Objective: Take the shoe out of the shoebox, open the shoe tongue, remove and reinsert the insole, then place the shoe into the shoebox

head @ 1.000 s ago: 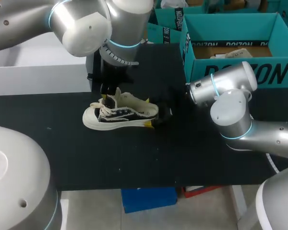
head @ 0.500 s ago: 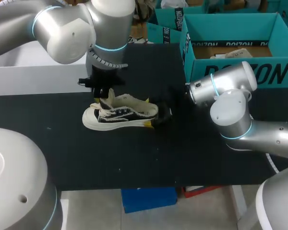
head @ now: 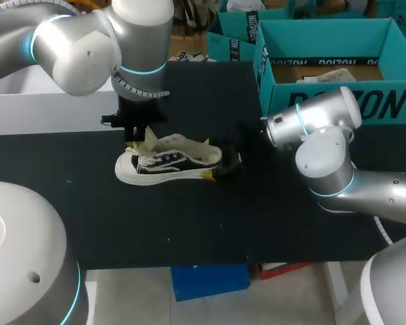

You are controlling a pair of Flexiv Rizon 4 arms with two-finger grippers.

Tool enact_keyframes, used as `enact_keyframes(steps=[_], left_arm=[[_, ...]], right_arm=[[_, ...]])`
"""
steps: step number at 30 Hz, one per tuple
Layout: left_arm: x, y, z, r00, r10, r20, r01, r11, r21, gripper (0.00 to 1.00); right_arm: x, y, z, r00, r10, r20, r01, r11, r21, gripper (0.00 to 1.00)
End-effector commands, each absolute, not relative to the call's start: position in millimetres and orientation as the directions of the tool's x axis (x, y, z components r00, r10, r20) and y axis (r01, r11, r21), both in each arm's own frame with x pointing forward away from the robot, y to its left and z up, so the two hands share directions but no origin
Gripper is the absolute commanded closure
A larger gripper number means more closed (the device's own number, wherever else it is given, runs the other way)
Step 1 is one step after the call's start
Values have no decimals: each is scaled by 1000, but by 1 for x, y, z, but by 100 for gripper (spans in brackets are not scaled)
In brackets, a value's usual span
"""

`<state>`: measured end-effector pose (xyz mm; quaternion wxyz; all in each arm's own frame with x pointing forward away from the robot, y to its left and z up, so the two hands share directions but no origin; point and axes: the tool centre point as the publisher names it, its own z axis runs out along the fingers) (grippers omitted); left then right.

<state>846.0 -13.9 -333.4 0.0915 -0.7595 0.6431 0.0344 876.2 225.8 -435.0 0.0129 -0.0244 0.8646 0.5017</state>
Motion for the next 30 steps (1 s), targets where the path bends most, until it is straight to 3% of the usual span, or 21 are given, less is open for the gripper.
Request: enact_keyframes(steps=[1,3,4,6,7,8,16,19,25,26,27,28,29,30], left_arm=[[846,-8,-337,169,-972,-164,-984,-156,-89,100],[847,-9,-339,169,-971,-168,-984,-156,-84,100],[847,-9,-339,168,-971,-172,-984,-156,-82,74],[848,-10,-340,164,-970,-177,-985,-152,-80,50],[848,-11,-340,162,-970,-179,-986,-149,-79,2],[849,-12,-339,156,-971,-182,-987,-144,-78,0],[852,-23,-307,48,-989,-138,-996,-37,-79,0],[852,-29,-292,-77,-991,-114,-994,84,-63,0],[844,-48,-268,-484,-873,-58,-873,486,-33,0],[842,-52,-266,-580,-814,-40,-814,581,-18,18],[842,-56,-265,-622,-782,-43,-781,623,-28,55],[843,-60,-264,-661,-750,-33,-750,662,-10,80],[842,-63,-264,-729,-684,-26,-684,729,2,100],[842,-68,-263,-757,-654,-19,-654,757,4,100]], right_arm=[[877,225,-438,-999,-27,-46,-53,498,865,100],[877,225,-438,-999,-27,-46,-53,498,865,100],[877,225,-438,-999,-27,-46,-53,498,865,100],[877,225,-438,-999,-27,-46,-53,498,865,100],[877,225,-438,-999,-27,-46,-53,498,865,100],[877,225,-438,-999,-27,-46,-53,498,865,100],[877,225,-438,-999,-27,-46,-53,498,865,100],[877,225,-438,-999,-27,-46,-53,498,865,100],[877,225,-438,-999,-27,-46,-53,498,865,100],[877,225,-438,-999,-27,-46,-53,498,865,100],[877,225,-438,-999,-27,-46,-53,498,865,100],[877,225,-438,-999,-27,-46,-53,498,865,100],[877,225,-438,-999,-27,-46,-53,498,865,100],[877,225,-438,-999,-27,-46,-53,498,865,100]])
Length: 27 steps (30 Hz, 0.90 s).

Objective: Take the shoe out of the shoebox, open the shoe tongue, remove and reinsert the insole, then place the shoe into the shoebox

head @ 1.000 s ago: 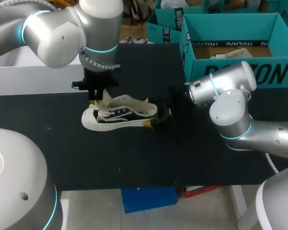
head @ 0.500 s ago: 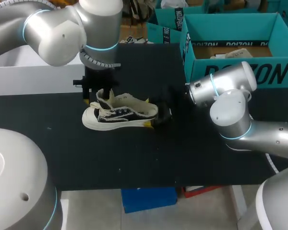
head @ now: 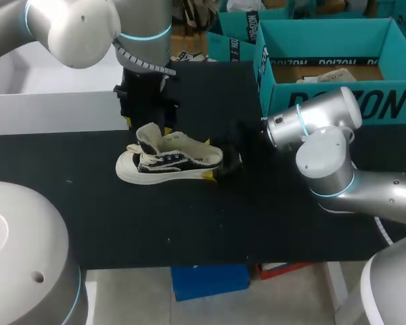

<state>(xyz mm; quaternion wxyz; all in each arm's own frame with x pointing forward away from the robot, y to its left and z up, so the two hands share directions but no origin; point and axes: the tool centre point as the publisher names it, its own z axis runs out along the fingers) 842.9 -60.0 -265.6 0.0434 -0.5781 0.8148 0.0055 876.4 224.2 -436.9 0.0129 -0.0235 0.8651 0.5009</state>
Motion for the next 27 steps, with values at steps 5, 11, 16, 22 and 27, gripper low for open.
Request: enact_keyframes(steps=[5,11,16,22,27], left_arm=[[839,-83,-258,-917,-394,54,-395,918,-12,100],[849,-88,-262,-981,-140,133,-150,986,-66,100],[858,-88,-266,-982,-136,134,-152,981,-117,100],[858,-88,-266,-982,-136,134,-152,981,-117,100],[858,-88,-266,-982,-136,134,-152,981,-117,100]], right_arm=[[877,225,-438,-999,-27,-46,-53,498,865,100],[877,225,-438,-999,-27,-46,-53,498,865,100],[877,225,-438,-999,-27,-46,-53,498,865,100],[877,225,-438,-999,-27,-46,-53,498,865,100],[877,225,-438,-999,-27,-46,-53,498,865,100]])
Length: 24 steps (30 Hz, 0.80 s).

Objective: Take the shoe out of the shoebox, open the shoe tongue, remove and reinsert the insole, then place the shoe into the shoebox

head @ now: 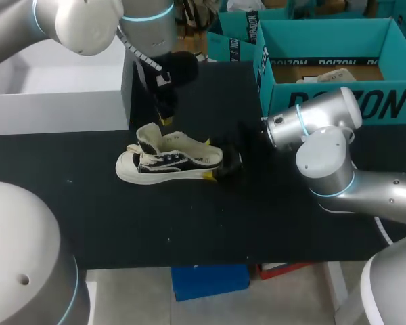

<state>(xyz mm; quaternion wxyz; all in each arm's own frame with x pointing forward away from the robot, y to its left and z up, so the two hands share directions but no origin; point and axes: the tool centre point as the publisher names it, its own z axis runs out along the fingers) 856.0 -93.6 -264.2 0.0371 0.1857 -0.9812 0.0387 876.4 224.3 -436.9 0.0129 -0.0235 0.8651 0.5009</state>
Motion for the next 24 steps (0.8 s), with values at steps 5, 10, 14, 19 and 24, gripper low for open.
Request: enact_keyframes(steps=[5,10,14,19,24], left_arm=[[858,-88,-266,-982,-136,134,-152,981,-117,100],[859,-89,-273,-985,-68,161,-89,988,-125,100],[866,-91,-278,-985,-49,165,-71,989,-132,100],[872,-94,-288,-981,-18,191,-47,988,-149,100],[878,-96,-303,-973,-5,229,-42,987,-157,100]], right_arm=[[877,225,-438,-999,-27,-46,-53,498,865,100],[877,225,-438,-999,-27,-46,-53,498,865,100],[877,225,-438,-999,-27,-46,-53,498,865,100],[877,225,-438,-999,-27,-46,-53,498,865,100],[877,225,-438,-999,-27,-46,-53,498,865,100]])
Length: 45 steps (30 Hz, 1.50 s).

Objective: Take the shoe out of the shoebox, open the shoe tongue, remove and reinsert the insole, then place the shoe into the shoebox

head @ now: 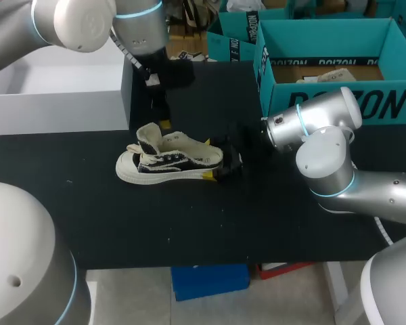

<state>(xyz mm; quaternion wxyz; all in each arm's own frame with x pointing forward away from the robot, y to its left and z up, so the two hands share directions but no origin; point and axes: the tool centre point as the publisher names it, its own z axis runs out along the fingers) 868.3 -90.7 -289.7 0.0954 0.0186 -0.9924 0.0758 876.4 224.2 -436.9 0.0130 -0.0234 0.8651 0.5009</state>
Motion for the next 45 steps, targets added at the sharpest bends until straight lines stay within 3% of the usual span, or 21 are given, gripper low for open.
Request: enact_keyframes(steps=[1,45], left_arm=[[878,-96,-306,-973,-9,229,-44,987,-152,100],[853,-110,-369,-939,25,342,-21,991,-132,100]], right_arm=[[877,225,-438,-999,-27,-46,-53,498,865,100],[877,225,-438,-999,-27,-46,-53,498,865,100]])
